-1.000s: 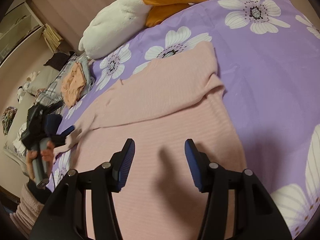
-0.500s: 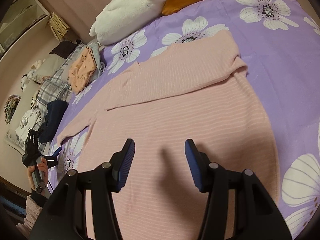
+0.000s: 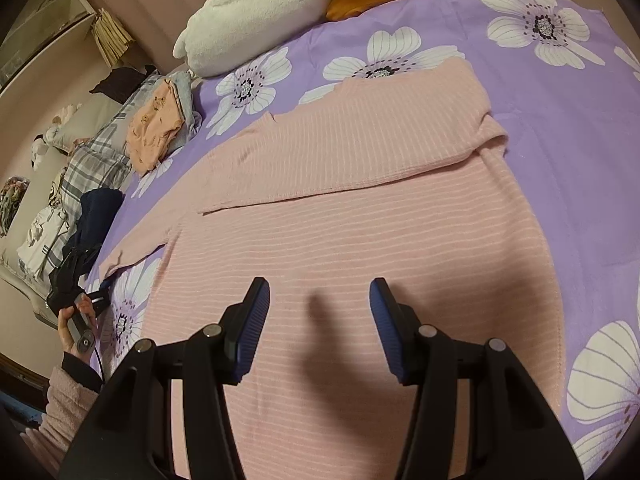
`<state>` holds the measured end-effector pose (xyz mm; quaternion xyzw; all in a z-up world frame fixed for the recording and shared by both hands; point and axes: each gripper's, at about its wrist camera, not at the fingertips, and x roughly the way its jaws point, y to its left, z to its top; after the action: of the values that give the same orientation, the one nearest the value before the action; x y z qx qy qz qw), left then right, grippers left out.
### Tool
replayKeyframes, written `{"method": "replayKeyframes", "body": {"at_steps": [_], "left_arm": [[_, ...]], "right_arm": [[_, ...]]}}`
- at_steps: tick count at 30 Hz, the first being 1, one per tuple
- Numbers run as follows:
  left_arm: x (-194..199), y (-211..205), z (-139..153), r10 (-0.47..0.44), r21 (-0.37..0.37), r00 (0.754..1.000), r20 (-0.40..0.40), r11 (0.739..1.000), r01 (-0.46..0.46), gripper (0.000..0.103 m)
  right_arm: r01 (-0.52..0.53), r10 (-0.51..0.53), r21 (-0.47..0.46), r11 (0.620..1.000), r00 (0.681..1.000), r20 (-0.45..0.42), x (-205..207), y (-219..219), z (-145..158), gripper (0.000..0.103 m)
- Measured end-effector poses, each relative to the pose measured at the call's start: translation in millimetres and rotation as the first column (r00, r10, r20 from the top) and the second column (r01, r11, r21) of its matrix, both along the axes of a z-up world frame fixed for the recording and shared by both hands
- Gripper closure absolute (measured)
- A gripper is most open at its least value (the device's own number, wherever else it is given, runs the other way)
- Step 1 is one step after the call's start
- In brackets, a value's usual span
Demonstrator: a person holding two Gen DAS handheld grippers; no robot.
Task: Fold small clothes
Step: 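Grasp the other sleeve cuff with the left gripper and lift it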
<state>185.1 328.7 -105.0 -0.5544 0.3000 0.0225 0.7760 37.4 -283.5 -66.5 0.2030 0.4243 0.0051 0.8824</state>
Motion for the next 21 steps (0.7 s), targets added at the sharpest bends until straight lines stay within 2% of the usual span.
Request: {"method": "replayKeyframes", "body": {"at_steps": [2,4,5,7,9,12,14,18,21], "left_arm": [[2,6,-2,0.018,-0.002,1.000,-0.010,1.000,-0.018,0.050],[4,12,-2,0.030,0.013,0.999,-0.036,0.999,-0.030,0.067],[5,15,-2,0.032,0.022,0.998,-0.051,0.999,-0.031,0.071],[6,18,-1,0.034,0.064,0.995,-0.095,0.998,-0.028,0.092],[6,20,2,0.037,0.111,0.991,-0.131,0.994,-0.023,0.095],[4,16,14,0.017,0.169,0.991,-0.135,0.986,0.006,0.099],[5,5,30,-0.012,0.233,0.992,-0.129,0.971,0.042,0.099],[9,-28,72,-0.095,0.345,0.994,-0.062,0.932,0.111,0.099],[18,-66,109,-0.188,0.432,0.982,-0.012,0.885,0.175,0.099]], "right_arm": [[-0.002,0.002,0.001,1.000,1.000,-0.005,2,1,-1,0.050],[-0.003,0.003,0.000,1.000,1.000,-0.007,4,1,-2,0.050],[-0.002,0.002,-0.002,1.000,1.000,-0.008,4,2,-3,0.050],[0.000,0.000,-0.005,1.000,1.000,-0.013,5,1,-4,0.050],[0.003,-0.003,-0.006,1.000,1.000,-0.015,4,1,-5,0.050],[0.008,-0.008,-0.005,1.000,1.000,-0.012,2,-1,-5,0.050],[0.011,-0.011,-0.003,1.000,1.000,-0.008,2,-1,-4,0.050],[0.017,-0.017,0.004,1.000,1.000,0.001,-2,-1,-3,0.050],[0.022,-0.022,-0.011,1.000,1.000,0.006,-7,0,-3,0.050]]}}
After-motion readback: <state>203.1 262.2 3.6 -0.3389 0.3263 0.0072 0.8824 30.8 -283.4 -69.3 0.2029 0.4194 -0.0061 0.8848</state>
